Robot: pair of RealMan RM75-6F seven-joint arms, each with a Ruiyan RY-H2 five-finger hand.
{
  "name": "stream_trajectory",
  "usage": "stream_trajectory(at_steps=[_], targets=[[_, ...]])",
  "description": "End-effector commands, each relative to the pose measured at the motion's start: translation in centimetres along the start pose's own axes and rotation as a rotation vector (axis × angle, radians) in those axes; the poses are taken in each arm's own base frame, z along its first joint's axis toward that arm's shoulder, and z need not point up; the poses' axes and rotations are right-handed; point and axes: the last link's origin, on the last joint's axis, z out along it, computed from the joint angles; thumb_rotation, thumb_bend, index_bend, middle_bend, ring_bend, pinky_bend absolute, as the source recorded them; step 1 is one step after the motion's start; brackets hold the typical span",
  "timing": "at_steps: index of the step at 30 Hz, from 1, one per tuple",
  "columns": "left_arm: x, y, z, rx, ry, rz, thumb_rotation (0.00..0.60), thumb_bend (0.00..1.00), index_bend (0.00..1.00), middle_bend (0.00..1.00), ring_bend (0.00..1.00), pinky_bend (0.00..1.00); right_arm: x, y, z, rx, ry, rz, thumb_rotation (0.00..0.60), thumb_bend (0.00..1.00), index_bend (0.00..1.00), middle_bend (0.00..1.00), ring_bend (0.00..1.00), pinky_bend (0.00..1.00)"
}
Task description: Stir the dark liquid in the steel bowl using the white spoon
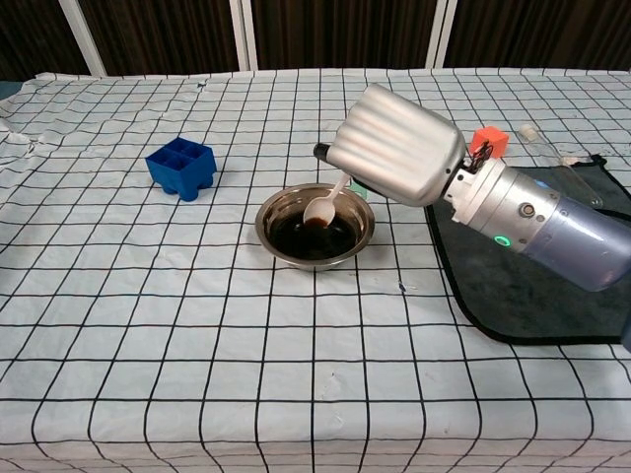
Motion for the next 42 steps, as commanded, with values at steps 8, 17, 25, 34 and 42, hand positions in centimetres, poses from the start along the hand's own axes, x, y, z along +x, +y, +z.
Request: stream_trajectory(at_steps=[8, 17, 25, 34, 42], targets=[[0.0, 0.1, -0.1, 0.001, 0.002, 0.004, 0.600, 0.22, 0.10, 0.01, 0.00, 0.02, 1.3, -0.6, -1.1, 0.049, 0.061, 0.014, 0.600, 0.40, 0.79, 0.89, 1.00, 1.00], [-0.1, 0.1, -0.1, 0.001, 0.001, 0.005, 0.600, 0.22, 0.10, 0.01, 0.00, 0.02, 2.0, -0.8, -1.4, 0.057, 0.071, 0.032, 0.600, 0.40, 0.79, 0.89, 1.00, 1.00], [0.0, 0.1, -0.1, 0.002, 0.003, 0.004, 0.600, 0.22, 0.10, 0.01, 0.00, 0.02, 2.4, -1.2, -1.2, 0.053, 0.068, 0.055, 0.600, 0.40, 0.80, 0.89, 1.00, 1.00], [0.1, 0.0, -0.1, 0.002, 0.004, 0.002, 0.600, 0.22, 0.10, 0.01, 0.00, 0.02, 1.9, -1.6, -0.1, 0.034, 0.045, 0.057, 0.600, 0.40, 0.80, 0.89, 1.00, 1.00], [0.0, 0.0, 0.0, 0.004, 0.002, 0.003, 0.600, 0.22, 0.10, 0.01, 0.00, 0.02, 1.2, -1.4, 0.7, 0.014, 0.023, 0.042, 0.600, 0.41, 0.80, 0.89, 1.00, 1.00]])
